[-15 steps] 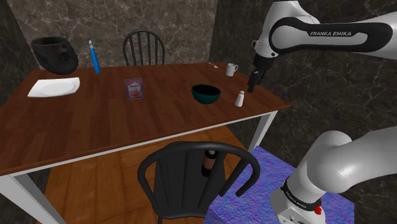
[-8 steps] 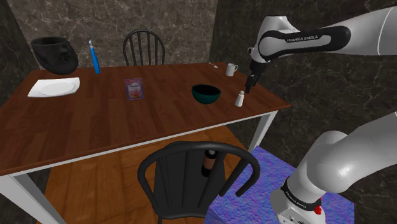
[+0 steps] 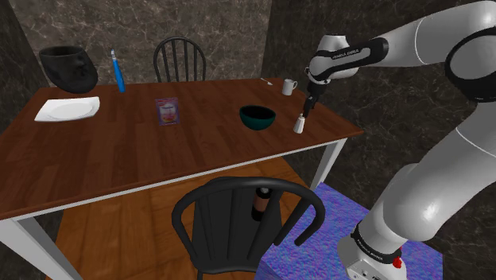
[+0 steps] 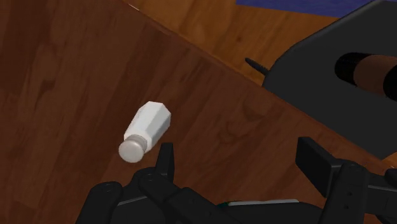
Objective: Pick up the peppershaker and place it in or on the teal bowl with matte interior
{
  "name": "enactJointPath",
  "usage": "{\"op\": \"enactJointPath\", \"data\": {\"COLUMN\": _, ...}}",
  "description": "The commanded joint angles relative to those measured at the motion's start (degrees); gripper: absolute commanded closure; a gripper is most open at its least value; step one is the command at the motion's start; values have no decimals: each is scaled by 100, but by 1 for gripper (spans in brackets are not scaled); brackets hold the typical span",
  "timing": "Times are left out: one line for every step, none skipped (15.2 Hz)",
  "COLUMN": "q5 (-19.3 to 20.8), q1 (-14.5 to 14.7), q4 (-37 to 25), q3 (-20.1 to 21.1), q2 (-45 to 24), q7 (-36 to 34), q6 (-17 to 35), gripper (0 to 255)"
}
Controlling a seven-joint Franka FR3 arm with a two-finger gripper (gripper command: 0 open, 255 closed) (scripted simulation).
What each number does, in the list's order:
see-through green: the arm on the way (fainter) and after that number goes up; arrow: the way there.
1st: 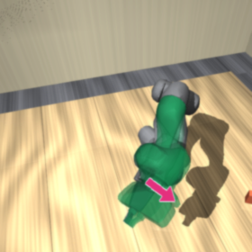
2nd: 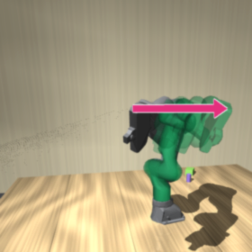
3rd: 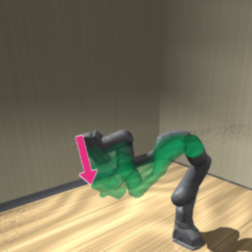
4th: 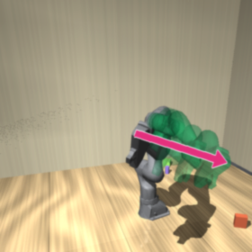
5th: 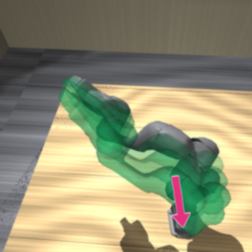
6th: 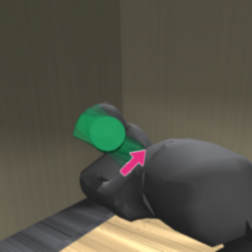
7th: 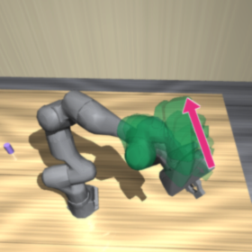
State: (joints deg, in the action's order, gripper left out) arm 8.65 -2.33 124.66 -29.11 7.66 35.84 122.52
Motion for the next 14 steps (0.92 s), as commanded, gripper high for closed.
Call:
{"op": "enactJointPath", "data": {"q5": -271, "q1": -10, "q4": -284, "q3": -143, "q2": -470, "q7": 360, "q6": 157, "gripper": 0}}
{"op": "enactJointPath", "data": {"q5": -428, "q1": -36, "q4": -436, "q3": -203, "q2": -714, "q7": 553, "q6": 224, "gripper": 0}}
{"op": "enactJointPath", "data": {"q5": -595, "q1": -73, "q4": -597, "q3": -250, "q2": -961, "q7": 748, "q6": 281, "gripper": 0}}
{"op": "enactJointPath", "data": {"q5": -768, "q1": -124, "q4": -767, "q3": -282, "q2": -1211, "q7": 942, "q6": 328, "gripper": 0}}
{"op": "enactJointPath", "data": {"q5": -943, "q1": -190, "q4": -946, "q3": -297, "q2": -1462, "q7": 1133, "q6": 364, "gripper": 0}}
{"op": "enactJointPath", "data": {"q5": -1117, "q1": -268, "q4": -1134, "q3": -299, "q2": -1714, "q7": 1319, "q6": 389, "gripper": 0}}
{"op": "enactJointPath", "data": {"q5": -1287, "q1": -358, "q4": -1332, "q3": -288, "q2": -1964, "q7": 1496, "q6": 403, "gripper": 0}}
{"op": "enactJointPath", "data": {"q5": -1450, "q1": -458, "q4": -1540, "q3": -265, "q2": -2213, "q7": 1664, "q6": 407, "gripper": 0}}
{"op": "enactJointPath", "data": {"q5": -1554, "q1": -535, "q4": -1685, "q3": -238, "q2": -2379, "q7": 1771, "q6": 405, "gripper": 0}}
{"op": "enactJointPath", "data": {"q5": -1580, "q1": -556, "q4": -1661, "q3": -219, "q2": -2422, "q7": 1788, "q6": 468, "gripper": 0}}
{"op": "enactJointPath", "data": {"q5": -1610, "q1": -570, "q4": -1638, "q3": -207, "q2": -2467, "q7": 1807, "q6": 530, "gripper": 0}}
{"op": "enactJointPath", "data": {"q5": -1642, "q1": -584, "q4": -1616, "q3": -195, "q2": -2513, "q7": 1827, "q6": 591, "gripper": 0}}
{"op": "enactJointPath", "data": {"q5": -1673, "q1": -599, "q4": -1595, "q3": -181, "q2": -2559, "q7": 1848, "q6": 652, "gripper": 0}}
{"op": "enactJointPath", "data": {"q5": -1705, "q1": -614, "q4": -1576, "q3": -168, "q2": -2607, "q7": 1869, "q6": 713, "gripper": 0}}
